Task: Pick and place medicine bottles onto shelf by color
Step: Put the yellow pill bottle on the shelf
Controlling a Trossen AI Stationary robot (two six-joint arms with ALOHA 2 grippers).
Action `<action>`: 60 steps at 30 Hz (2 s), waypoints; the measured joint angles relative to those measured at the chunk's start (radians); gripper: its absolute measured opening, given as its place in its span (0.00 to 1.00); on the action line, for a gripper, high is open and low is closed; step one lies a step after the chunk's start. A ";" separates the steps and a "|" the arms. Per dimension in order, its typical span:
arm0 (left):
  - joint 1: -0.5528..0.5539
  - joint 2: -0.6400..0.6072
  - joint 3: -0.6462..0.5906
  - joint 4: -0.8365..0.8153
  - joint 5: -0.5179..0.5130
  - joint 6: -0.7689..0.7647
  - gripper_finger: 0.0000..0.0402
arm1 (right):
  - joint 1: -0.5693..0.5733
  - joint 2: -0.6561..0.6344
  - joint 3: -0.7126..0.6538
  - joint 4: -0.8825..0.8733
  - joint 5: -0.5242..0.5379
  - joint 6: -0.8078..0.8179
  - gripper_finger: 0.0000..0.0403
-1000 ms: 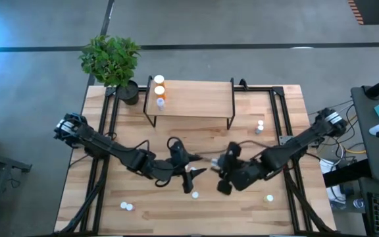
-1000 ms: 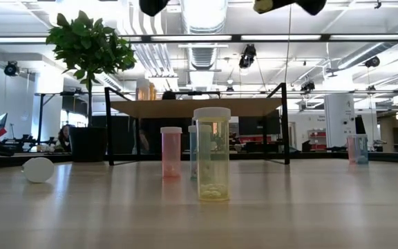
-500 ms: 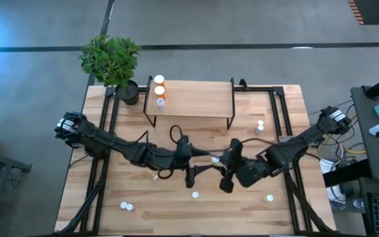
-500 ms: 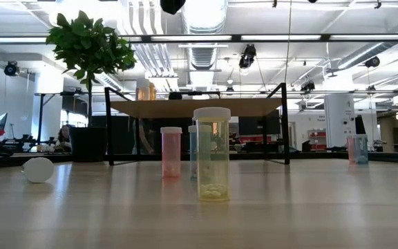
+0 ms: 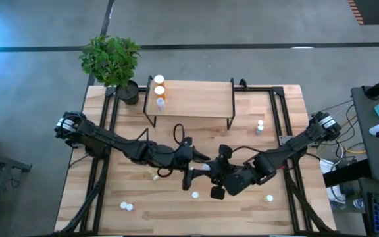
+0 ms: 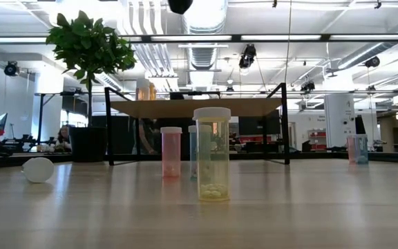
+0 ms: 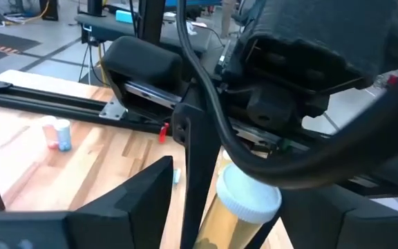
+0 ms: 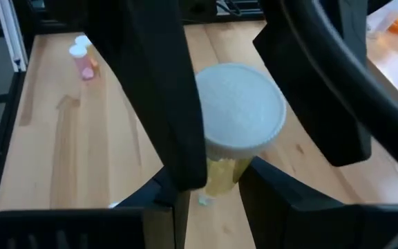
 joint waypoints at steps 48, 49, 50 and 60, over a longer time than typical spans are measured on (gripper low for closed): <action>0.016 -0.013 0.003 -0.022 -0.053 0.030 0.24 | -0.045 -0.005 0.007 -0.051 -0.018 0.029 0.39; 0.018 -0.013 0.003 -0.022 -0.057 0.030 0.24 | -0.046 -0.008 0.007 -0.053 -0.018 0.028 0.40; 0.018 -0.013 0.002 -0.023 -0.063 0.029 0.24 | -0.048 -0.011 0.007 -0.058 -0.018 0.026 0.42; 0.049 -0.030 0.010 -0.035 -0.129 0.030 0.24 | -0.079 -0.107 0.006 -0.229 -0.015 0.029 0.50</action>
